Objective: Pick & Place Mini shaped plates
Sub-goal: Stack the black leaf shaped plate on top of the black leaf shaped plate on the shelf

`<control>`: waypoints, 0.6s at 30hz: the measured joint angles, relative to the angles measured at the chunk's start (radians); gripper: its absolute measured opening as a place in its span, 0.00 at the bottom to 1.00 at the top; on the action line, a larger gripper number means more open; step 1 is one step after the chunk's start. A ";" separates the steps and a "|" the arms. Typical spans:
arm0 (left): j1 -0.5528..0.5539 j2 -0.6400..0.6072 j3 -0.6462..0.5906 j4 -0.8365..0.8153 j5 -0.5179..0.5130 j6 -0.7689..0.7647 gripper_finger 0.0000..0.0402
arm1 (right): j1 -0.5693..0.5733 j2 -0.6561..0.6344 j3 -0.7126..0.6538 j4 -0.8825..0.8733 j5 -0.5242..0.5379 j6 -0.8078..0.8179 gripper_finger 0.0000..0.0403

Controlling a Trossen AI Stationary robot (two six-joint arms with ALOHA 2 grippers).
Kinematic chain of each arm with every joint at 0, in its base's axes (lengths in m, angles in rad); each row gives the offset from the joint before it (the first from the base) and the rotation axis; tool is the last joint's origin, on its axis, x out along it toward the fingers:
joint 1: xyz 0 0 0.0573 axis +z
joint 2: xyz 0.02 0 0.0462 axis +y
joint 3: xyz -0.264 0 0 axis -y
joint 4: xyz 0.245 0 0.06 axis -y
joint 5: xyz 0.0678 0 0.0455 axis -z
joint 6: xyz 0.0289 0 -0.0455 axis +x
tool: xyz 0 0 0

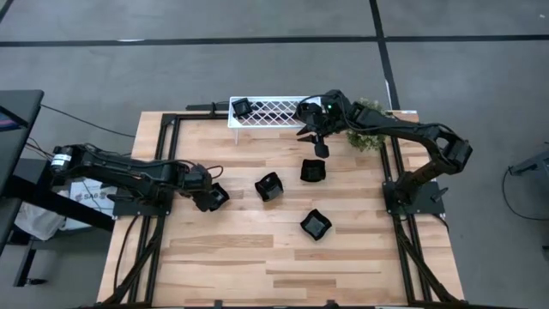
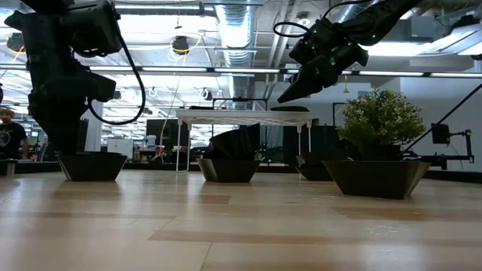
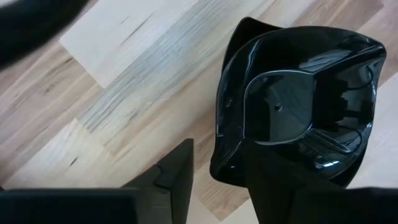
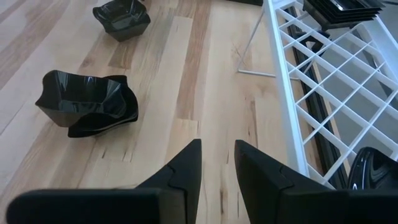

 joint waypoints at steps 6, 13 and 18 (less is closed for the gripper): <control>0.000 0.000 0.000 0.000 0.000 0.001 0.26 | 0.000 0.000 0.000 0.000 0.000 0.000 0.23; 0.000 0.000 0.000 0.000 0.000 0.003 0.10 | 0.000 0.000 0.000 0.000 0.000 0.000 0.23; 0.000 0.000 0.000 0.001 0.000 0.003 0.02 | 0.000 0.000 0.000 0.000 0.000 0.000 0.23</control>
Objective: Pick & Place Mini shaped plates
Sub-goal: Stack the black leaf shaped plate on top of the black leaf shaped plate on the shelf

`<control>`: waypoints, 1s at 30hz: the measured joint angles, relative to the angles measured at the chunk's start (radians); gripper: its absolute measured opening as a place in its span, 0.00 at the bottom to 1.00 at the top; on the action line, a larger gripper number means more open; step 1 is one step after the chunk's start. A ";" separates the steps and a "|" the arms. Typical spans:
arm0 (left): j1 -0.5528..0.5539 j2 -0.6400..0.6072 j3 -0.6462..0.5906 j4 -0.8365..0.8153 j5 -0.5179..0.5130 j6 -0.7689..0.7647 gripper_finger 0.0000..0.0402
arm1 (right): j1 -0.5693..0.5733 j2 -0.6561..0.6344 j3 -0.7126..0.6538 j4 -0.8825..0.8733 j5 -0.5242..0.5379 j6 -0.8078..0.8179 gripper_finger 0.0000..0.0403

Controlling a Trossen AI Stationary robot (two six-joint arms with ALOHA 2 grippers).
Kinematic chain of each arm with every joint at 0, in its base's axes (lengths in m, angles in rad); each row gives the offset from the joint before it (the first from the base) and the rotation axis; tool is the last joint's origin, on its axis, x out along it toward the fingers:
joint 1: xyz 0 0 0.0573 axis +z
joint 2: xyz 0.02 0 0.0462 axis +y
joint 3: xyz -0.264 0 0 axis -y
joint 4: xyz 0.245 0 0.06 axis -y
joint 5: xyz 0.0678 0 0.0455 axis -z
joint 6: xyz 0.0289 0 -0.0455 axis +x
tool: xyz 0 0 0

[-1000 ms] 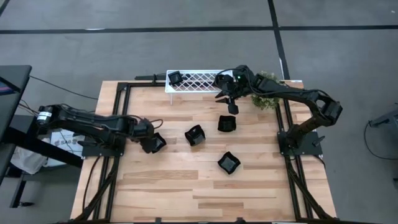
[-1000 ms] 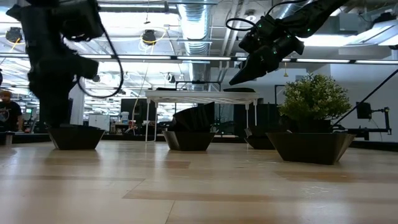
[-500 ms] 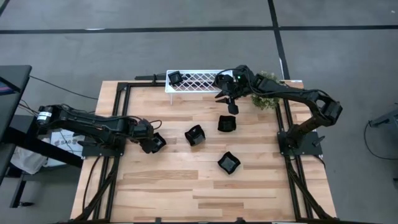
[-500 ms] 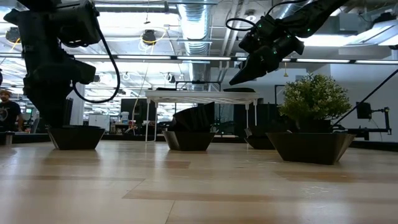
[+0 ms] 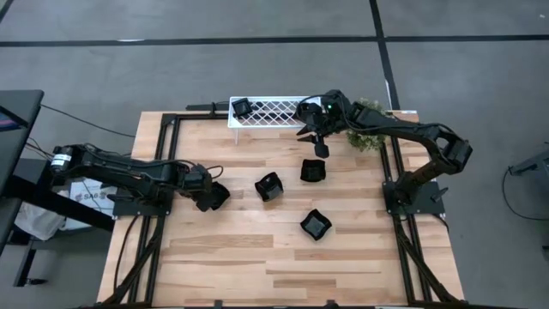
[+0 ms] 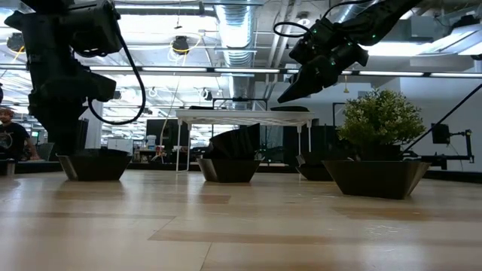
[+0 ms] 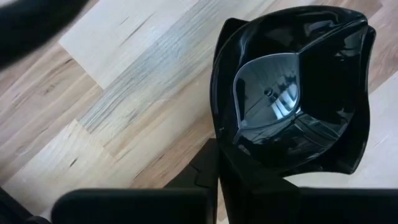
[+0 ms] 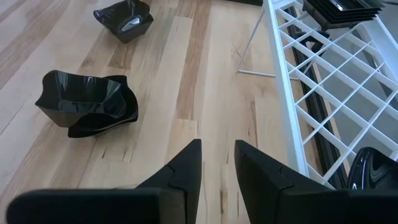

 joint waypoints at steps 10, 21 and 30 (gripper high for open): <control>0.000 -0.057 0.000 0.007 0.000 -0.003 0.02 | 0.001 0.000 0.000 0.000 0.000 0.000 0.23; 0.000 -0.206 0.000 0.015 -0.047 -0.008 0.02 | 0.001 0.000 0.000 0.000 0.000 0.000 0.23; 0.000 -0.259 0.000 0.237 -0.202 0.061 0.02 | 0.041 0.000 0.000 0.012 -0.004 -0.006 0.23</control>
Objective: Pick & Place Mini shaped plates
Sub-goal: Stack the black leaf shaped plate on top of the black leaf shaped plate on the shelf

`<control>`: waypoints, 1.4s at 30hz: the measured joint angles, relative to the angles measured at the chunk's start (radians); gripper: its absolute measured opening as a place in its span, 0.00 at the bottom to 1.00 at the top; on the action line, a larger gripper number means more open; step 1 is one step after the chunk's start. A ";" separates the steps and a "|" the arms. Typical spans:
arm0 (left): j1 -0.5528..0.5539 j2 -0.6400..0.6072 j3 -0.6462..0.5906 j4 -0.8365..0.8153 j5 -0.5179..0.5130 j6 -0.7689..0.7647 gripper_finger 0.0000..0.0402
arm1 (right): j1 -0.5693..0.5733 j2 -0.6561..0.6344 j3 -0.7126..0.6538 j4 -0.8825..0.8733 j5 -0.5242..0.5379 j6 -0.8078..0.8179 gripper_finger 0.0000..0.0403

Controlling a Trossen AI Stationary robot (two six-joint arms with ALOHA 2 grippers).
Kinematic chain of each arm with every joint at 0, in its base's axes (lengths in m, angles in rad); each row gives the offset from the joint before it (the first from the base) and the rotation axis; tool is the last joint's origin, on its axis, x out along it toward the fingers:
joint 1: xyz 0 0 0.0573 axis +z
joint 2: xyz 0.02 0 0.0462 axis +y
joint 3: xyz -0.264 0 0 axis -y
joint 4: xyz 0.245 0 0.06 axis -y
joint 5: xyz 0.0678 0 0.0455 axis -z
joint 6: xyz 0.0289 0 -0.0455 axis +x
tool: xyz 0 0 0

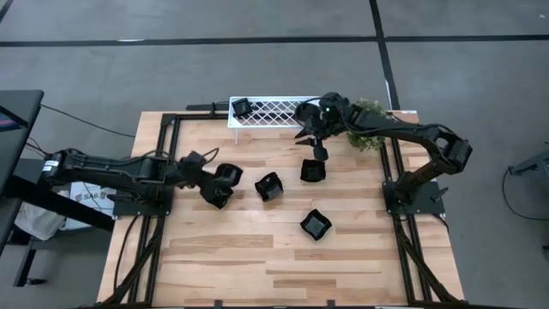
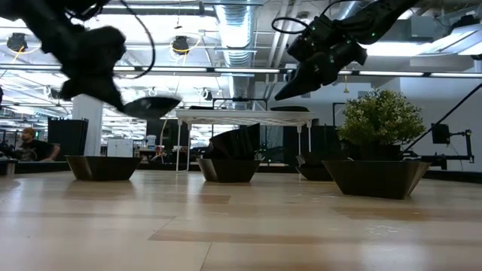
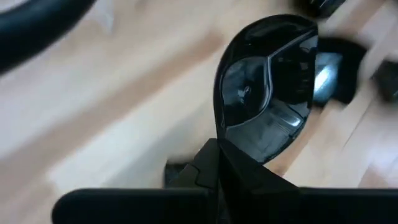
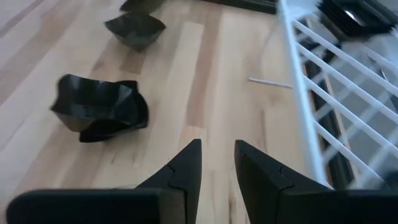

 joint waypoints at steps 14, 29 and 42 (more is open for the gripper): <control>0.231 0.083 0.000 0.322 0.163 0.169 0.01 | 0.168 0.000 0.000 0.071 0.234 -0.234 0.23; 0.406 0.278 0.037 0.402 0.725 0.135 0.01 | 0.440 0.000 0.002 0.160 0.475 -0.627 0.23; 0.406 0.285 0.038 0.399 0.710 0.085 0.01 | 0.496 0.077 0.005 0.306 0.424 -0.709 0.23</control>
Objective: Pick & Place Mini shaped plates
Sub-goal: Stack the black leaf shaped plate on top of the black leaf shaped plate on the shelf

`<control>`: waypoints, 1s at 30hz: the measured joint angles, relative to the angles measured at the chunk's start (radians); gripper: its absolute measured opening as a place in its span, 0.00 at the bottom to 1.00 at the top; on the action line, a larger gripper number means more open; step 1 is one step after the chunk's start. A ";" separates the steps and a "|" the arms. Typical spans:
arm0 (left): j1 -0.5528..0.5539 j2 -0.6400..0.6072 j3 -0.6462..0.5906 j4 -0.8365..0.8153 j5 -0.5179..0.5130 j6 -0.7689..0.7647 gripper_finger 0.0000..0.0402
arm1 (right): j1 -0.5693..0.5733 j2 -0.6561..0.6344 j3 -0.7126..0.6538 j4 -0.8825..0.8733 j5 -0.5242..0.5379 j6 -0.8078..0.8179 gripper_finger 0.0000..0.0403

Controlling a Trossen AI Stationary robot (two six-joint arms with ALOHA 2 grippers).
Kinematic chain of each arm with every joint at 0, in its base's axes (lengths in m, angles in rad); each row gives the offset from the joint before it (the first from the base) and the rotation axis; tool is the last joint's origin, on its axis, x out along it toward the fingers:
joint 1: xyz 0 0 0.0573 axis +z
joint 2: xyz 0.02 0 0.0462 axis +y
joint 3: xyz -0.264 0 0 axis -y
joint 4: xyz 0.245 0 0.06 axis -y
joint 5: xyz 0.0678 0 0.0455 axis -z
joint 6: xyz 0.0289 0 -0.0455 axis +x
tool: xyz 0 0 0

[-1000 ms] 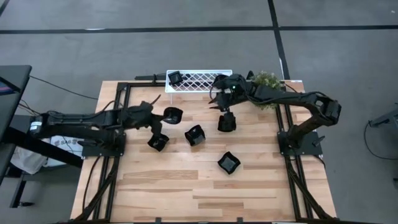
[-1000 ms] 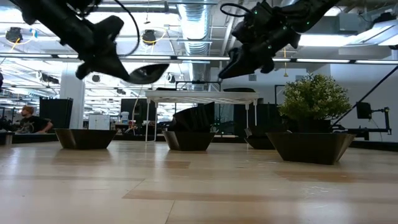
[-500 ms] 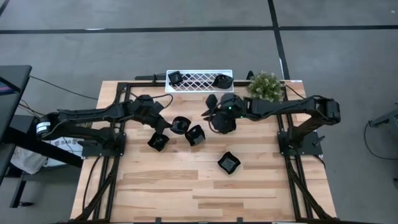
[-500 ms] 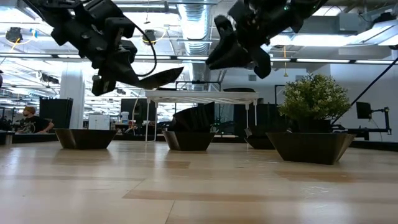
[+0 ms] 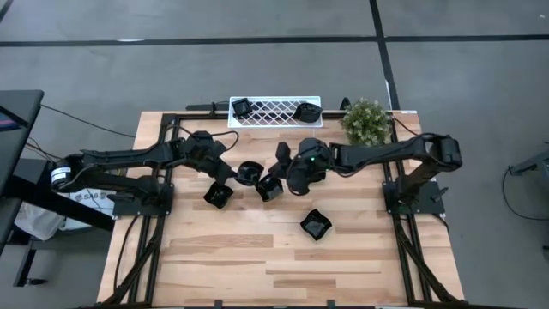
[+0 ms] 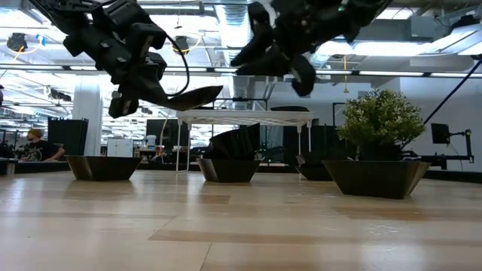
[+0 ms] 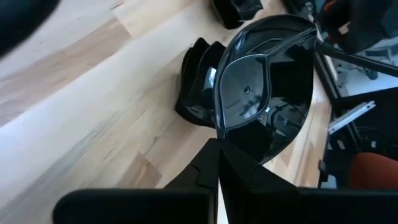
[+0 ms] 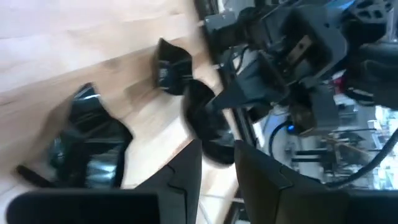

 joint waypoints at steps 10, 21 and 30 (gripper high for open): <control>-0.002 0.007 0.000 -0.055 -0.060 0.007 0.01 | 0.020 0.122 0.081 -0.001 0.024 -0.031 0.23; -0.002 0.007 0.000 -0.066 -0.064 0.038 0.01 | 0.019 0.270 0.282 -0.210 0.070 -0.048 0.23; -0.001 0.007 0.000 -0.070 -0.065 0.054 0.01 | 0.016 0.277 0.307 -0.236 0.087 -0.048 0.23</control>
